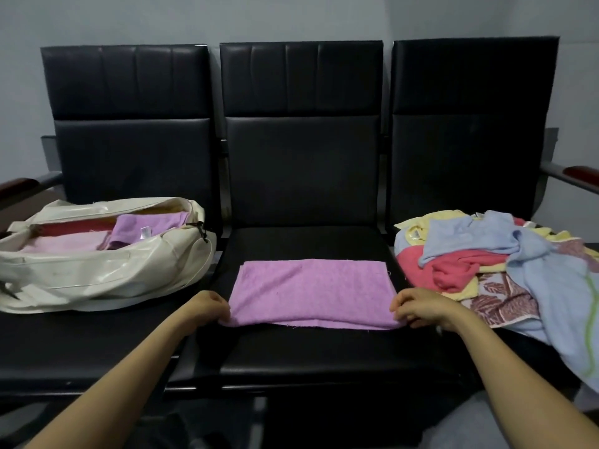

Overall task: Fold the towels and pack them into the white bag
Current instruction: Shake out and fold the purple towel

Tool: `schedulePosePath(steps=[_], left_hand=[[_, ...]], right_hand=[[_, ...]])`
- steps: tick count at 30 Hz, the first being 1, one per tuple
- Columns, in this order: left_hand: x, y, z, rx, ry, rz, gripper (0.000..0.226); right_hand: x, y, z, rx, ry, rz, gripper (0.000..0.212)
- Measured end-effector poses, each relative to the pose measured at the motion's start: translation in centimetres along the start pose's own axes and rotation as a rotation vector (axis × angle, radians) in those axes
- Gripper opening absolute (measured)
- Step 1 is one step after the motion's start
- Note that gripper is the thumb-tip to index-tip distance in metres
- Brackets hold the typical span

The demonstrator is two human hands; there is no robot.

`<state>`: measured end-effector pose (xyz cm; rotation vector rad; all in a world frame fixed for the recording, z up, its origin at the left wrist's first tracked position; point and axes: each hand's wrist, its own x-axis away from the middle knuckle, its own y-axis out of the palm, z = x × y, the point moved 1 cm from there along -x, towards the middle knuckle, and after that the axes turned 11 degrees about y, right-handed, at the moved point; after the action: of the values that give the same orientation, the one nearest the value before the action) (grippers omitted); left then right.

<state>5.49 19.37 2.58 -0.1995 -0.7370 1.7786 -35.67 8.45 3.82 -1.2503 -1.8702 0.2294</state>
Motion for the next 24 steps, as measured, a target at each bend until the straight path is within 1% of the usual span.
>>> schedulePosePath(steps=[2,4,7,9,11,13,15,17,18,22,24], left_hand=[[-0.1,0.5,-0.5,-0.044,-0.012,0.025,0.019],[-0.5,0.8,-0.6,-0.026,-0.013,0.07,0.02],[-1.6,1.3,0.0,0.054,-0.027,0.087,0.005],[-2.2,1.6,0.4,0.097,-0.049,0.114,0.013],[-3.1,2.0,0.6,0.041,-0.034,0.151,0.02],[-4.0,2.2,0.8,-0.001,-0.033,0.144,0.021],[-5.0,2.3,1.1,0.053,-0.053,0.126,0.025],[-5.6,2.2,1.4,0.195,-0.09,0.097,0.035],[-5.5,2.2,1.7,0.257,-0.103,0.092,0.035],[-5.4,2.1,1.9,0.257,-0.08,0.057,0.018],[-5.0,1.8,1.9,0.305,-0.045,0.06,0.021]], right_hand=[[-0.2,0.2,0.0,0.136,-0.018,0.049,0.012],[-0.6,0.3,-0.4,0.171,-0.081,0.161,0.016],[-1.2,0.8,-1.4,0.21,-0.206,0.337,0.018],[-1.8,1.6,-2.2,0.31,-0.3,0.376,0.016],[-2.4,2.8,-3.0,0.458,-0.359,0.324,0.017],[-3.1,4.1,-3.9,0.59,-0.381,0.25,0.033],[-3.4,5.0,-4.8,0.661,-0.393,0.214,0.045],[-3.6,5.8,-5.4,0.708,-0.379,0.188,0.049],[-3.6,6.2,-5.5,0.739,-0.358,0.163,0.051],[-3.7,7.1,-6.0,0.815,-0.304,0.091,0.05],[-3.6,7.2,-6.3,0.824,-0.307,0.083,0.05]])
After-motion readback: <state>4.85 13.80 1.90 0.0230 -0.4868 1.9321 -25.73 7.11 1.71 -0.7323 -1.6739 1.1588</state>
